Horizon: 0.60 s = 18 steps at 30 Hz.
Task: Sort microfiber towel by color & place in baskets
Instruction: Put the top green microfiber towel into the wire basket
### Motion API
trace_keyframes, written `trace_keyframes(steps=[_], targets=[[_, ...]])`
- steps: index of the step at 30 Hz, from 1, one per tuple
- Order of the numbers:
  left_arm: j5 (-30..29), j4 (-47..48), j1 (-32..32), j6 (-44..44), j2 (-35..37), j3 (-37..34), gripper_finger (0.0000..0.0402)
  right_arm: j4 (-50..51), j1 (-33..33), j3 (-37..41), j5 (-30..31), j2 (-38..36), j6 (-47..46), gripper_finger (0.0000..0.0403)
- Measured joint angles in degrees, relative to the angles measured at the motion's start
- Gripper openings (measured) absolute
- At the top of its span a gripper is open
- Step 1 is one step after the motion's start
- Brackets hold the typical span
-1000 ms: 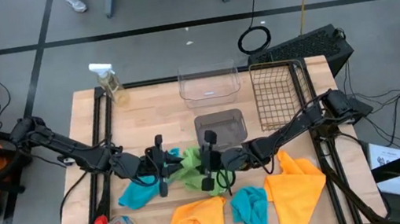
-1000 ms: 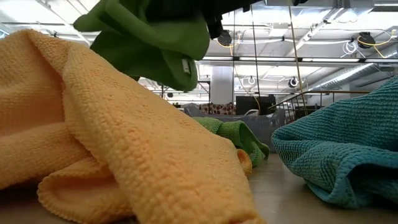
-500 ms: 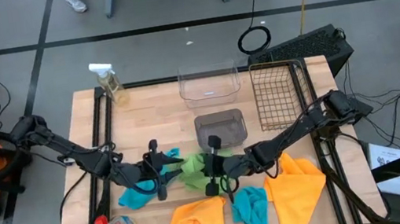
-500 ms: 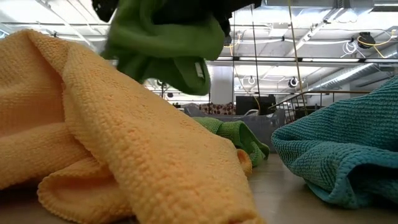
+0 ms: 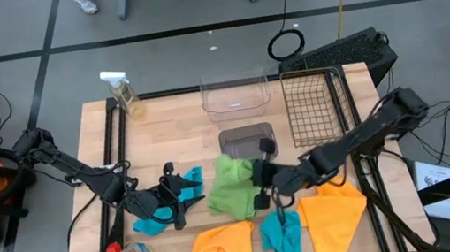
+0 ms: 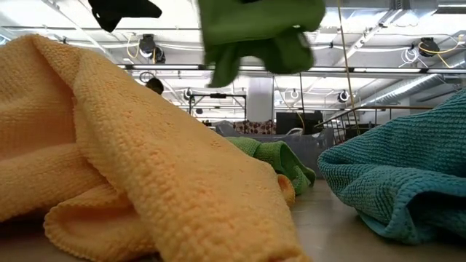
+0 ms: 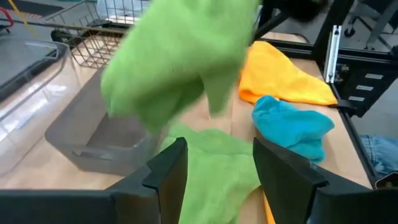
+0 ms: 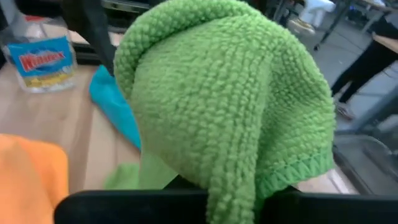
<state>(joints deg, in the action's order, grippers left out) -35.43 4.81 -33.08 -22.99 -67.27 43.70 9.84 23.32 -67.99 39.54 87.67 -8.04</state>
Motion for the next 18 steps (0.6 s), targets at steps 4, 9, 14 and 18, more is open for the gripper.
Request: trace_keyframes(steps=[4,9,14,18], targets=[[-1.28,0.66,0.04,-0.68,-2.20,-0.02,0.0189,10.22,-0.35,0.00,1.69,-6.61,-3.48,0.0003],[-1.51,0.07,0.58,-0.71,-5.43,-0.03,0.0190,21.40,-1.38,0.00,3.27,-14.46,-7.81,0.0004],[-1.52,-0.80,0.79,-0.67,-5.63,-0.04,0.0190,32.99,-4.13,0.00,4.48,-20.96,-12.87,0.0005],[-1.51,-1.42,0.80,-0.67,-5.61,-0.04,0.0190,39.77,-7.58,0.00,4.29,-24.65,-16.48,0.0005]])
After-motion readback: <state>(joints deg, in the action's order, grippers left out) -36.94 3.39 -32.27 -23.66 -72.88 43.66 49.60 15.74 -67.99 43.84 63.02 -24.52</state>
